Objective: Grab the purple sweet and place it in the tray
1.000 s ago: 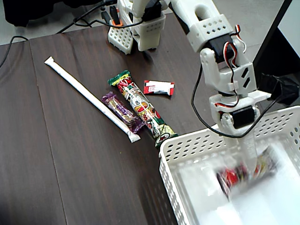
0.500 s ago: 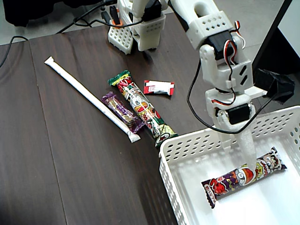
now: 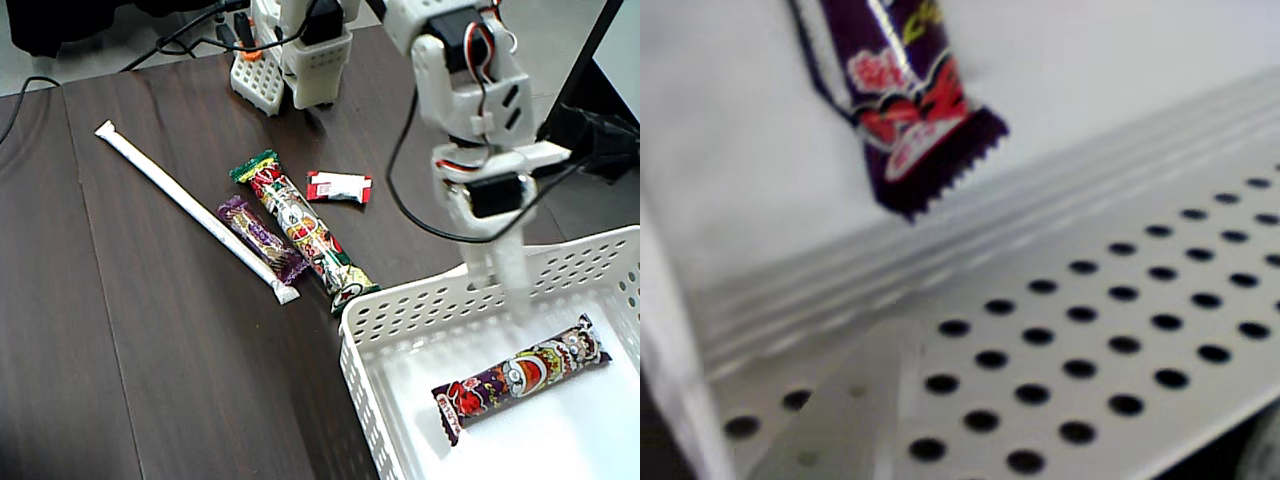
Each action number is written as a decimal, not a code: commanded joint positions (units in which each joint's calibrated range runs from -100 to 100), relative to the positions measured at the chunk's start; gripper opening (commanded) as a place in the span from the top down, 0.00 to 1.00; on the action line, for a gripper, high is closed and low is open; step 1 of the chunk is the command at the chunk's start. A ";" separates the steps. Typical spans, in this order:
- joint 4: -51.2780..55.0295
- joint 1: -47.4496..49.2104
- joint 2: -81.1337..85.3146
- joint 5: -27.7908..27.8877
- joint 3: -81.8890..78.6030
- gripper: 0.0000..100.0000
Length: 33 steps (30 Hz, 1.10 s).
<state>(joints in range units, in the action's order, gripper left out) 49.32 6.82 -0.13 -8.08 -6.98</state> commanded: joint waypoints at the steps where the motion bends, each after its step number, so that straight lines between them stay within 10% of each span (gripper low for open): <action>1: 9.24 -0.90 11.30 0.10 4.33 0.76; 17: 24.57 -0.01 38.17 9.86 -30.55 0.99; 33: 24.57 -4.65 90.41 10.02 -65.90 0.99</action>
<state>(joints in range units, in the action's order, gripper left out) 73.63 3.82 77.81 1.74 -68.88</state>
